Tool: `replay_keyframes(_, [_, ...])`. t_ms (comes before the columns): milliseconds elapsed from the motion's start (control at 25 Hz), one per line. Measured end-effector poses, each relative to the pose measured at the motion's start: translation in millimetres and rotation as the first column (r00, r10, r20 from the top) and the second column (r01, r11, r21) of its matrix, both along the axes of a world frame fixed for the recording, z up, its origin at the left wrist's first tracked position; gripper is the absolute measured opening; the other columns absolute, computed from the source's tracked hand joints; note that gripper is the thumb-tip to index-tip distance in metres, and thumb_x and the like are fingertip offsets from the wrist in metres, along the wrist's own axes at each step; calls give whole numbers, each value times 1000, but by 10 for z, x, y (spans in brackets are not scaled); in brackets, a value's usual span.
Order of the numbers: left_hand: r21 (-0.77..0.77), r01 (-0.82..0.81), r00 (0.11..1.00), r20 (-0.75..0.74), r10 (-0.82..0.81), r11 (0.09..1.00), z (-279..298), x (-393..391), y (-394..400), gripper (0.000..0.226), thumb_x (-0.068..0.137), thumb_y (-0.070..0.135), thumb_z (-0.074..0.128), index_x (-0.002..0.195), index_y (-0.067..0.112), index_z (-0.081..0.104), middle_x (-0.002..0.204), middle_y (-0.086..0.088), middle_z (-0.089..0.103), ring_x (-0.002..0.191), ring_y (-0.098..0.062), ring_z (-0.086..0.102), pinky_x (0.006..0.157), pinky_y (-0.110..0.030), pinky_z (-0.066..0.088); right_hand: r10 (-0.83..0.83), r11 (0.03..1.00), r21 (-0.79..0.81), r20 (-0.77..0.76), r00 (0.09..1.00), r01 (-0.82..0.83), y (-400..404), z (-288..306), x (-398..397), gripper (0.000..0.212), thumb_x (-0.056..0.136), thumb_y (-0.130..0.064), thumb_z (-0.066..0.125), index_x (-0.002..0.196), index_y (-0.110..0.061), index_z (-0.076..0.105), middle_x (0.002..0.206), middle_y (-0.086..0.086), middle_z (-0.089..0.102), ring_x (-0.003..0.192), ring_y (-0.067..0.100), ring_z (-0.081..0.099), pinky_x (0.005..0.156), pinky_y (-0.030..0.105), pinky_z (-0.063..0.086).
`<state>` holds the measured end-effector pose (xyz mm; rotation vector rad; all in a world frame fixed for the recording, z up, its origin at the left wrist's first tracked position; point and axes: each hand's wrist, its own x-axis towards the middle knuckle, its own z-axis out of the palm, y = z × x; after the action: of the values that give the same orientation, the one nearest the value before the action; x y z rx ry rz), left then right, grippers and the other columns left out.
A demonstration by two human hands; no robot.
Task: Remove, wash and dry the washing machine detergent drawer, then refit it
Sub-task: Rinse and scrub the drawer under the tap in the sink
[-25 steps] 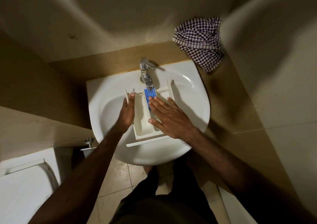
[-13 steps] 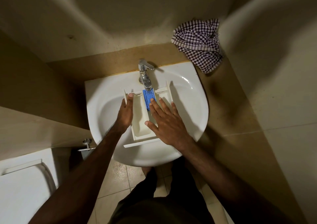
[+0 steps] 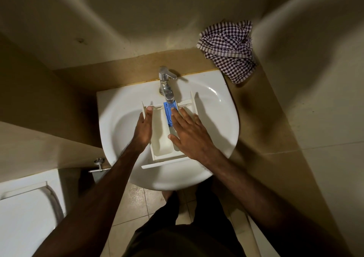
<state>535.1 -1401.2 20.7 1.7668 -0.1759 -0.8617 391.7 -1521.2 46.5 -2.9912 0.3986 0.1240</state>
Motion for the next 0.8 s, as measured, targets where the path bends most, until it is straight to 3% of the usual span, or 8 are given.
replay_keyframes(160, [-1, -7, 1000, -1, 7, 1000, -50, 19, 31, 62, 100, 71, 33, 137, 28, 59, 123, -1, 73, 108, -16, 72, 97, -39, 58, 95, 986, -145, 113, 989, -79, 52, -61, -76, 62, 99, -43, 61, 149, -6, 54, 160, 13, 48, 149, 31, 43, 113, 57, 42])
replay_keyframes(240, [8, -3, 1000, -5, 3, 1000, -53, 24, 27, 64, 100, 72, 32, 138, 28, 58, 123, -1, 72, 109, -16, 71, 97, -39, 58, 74, 965, -260, 138, 988, -36, 24, 10, 17, 59, 94, -43, 67, 142, -9, 59, 137, 12, 62, 124, 30, 58, 96, 48, 51])
replay_keyframes(320, [12, -7, 1000, -18, 7, 1000, -31, 12, 16, 61, 102, 67, 31, 141, 27, 55, 125, -1, 70, 109, -16, 70, 95, -34, 59, -9, 946, -320, 99, 995, 40, 2, 63, 214, 56, 95, -49, 64, 141, -16, 61, 119, 8, 65, 106, 25, 60, 85, 41, 51])
replay_keyframes(480, [8, 14, 1000, -24, -14, 1000, -7, 18, 8, 56, 105, 62, 29, 143, 29, 52, 129, 1, 67, 113, -15, 68, 96, -33, 56, -53, 938, -339, 71, 996, 74, 12, -29, 264, 63, 97, -59, 57, 149, -21, 56, 115, 8, 65, 99, 24, 60, 79, 40, 51])
replay_keyframes(600, [19, 3, 999, -33, -2, 1000, 8, 5, 1, 48, 107, 57, 28, 139, 30, 50, 118, 8, 67, 102, -9, 68, 85, -23, 57, -45, 945, -320, 83, 996, 69, -23, -28, 166, 64, 99, -60, 56, 152, -24, 53, 112, 9, 66, 96, 26, 60, 75, 41, 52])
replay_keyframes(800, [27, 19, 1000, -21, -18, 999, 19, 10, 4, 56, 106, 60, 27, 147, 28, 48, 127, 2, 66, 107, -10, 67, 75, -15, 55, -63, 958, -280, 23, 998, 67, -37, -55, 254, 68, 104, -61, 44, 161, -25, 39, 116, 12, 66, 100, 27, 61, 78, 42, 51])
